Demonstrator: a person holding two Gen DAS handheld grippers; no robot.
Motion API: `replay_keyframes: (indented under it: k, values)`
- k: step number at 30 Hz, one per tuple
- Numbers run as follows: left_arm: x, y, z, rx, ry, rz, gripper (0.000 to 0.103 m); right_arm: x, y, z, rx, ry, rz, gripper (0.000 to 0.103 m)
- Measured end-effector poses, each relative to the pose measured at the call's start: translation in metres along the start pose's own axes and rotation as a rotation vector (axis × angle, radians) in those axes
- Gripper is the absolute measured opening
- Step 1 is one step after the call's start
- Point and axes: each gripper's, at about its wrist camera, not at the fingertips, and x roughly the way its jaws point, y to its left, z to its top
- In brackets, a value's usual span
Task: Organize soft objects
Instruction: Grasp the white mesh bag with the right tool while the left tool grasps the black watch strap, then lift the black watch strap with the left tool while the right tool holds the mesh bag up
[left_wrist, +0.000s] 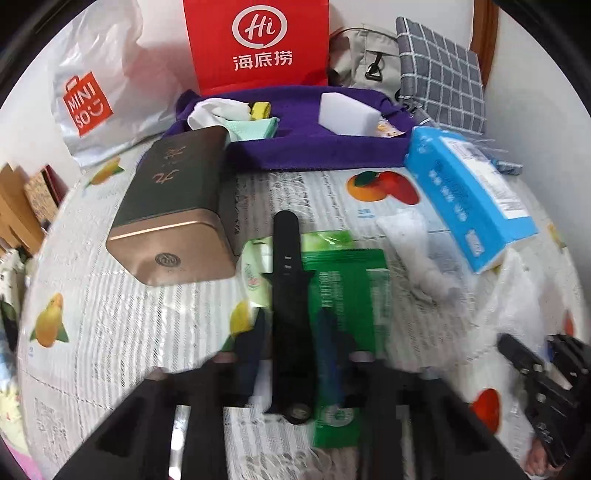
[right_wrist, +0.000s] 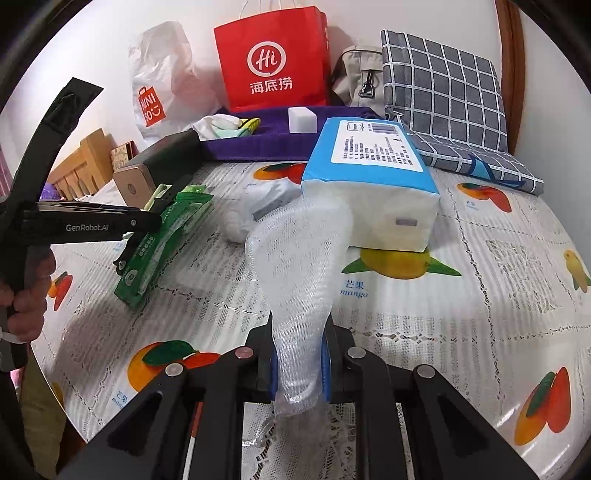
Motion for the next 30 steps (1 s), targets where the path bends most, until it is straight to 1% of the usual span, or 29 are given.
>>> replay_keyframes:
  k: [3,7,10,12,14,16,17,18,19,20,21,22,24,25,26,28,30]
  values:
    - [-0.01,0.005,-0.002,-0.017,-0.01,-0.047,0.016,0.0,-0.001,0.0,0.009,-0.002,0.007,0.017]
    - [-0.02,0.011,-0.007,-0.02,-0.012,-0.064,0.015,0.0,-0.001,0.0,0.01,-0.002,0.007,0.017]
    - [-0.018,0.011,-0.009,-0.012,-0.003,-0.071,0.015,0.0,0.0,0.001,0.009,-0.002,0.006,0.017]
    - [-0.014,0.007,-0.01,0.013,0.008,-0.065,0.021,-0.001,0.0,0.0,0.008,0.0,0.005,0.017]
    - [-0.011,0.0,-0.012,0.039,0.002,-0.057,0.039,-0.001,0.0,0.0,0.006,0.0,0.004,0.017]
    - [-0.006,-0.005,-0.012,0.053,0.003,-0.033,0.047,-0.002,0.0,-0.001,0.007,0.001,0.004,0.017]
    - [-0.001,-0.007,-0.012,0.059,0.004,-0.002,0.047,-0.002,0.0,0.0,0.008,0.001,0.004,0.017]
    - [0.002,-0.007,-0.012,0.062,0.002,0.013,0.047,-0.002,-0.001,-0.001,0.008,0.001,0.004,0.017]
    - [0.006,-0.008,-0.012,0.066,0.002,0.012,0.047,-0.002,-0.001,-0.001,0.007,0.001,0.004,0.017]
    - [0.008,-0.009,-0.012,0.066,0.001,-0.001,0.041,-0.002,-0.001,-0.001,0.007,0.001,0.004,0.017]
    - [0.009,-0.009,-0.012,0.064,-0.001,-0.016,0.033,-0.002,-0.001,-0.001,0.008,0.0,0.005,0.017]
    - [0.009,-0.008,-0.011,0.061,-0.003,-0.026,0.03,-0.002,-0.001,-0.001,0.01,0.001,0.007,0.017]
    - [0.005,-0.008,-0.01,0.057,-0.006,-0.026,0.026,-0.002,-0.002,-0.001,0.014,0.0,0.008,0.017]
    - [0.001,-0.008,-0.01,0.057,-0.011,-0.026,0.023,-0.002,-0.002,-0.001,0.017,0.0,0.01,0.017]
    - [-0.003,-0.007,-0.01,0.054,-0.019,-0.039,0.021,-0.002,-0.003,0.0,0.02,0.0,0.013,0.017]
    - [-0.006,-0.003,-0.01,0.042,-0.013,-0.077,0.02,-0.002,-0.004,-0.001,0.027,-0.001,0.017,0.017]
    - [-0.001,0.0,-0.012,0.033,0.001,-0.058,0.017,-0.001,-0.003,0.0,0.027,-0.001,0.018,0.017]
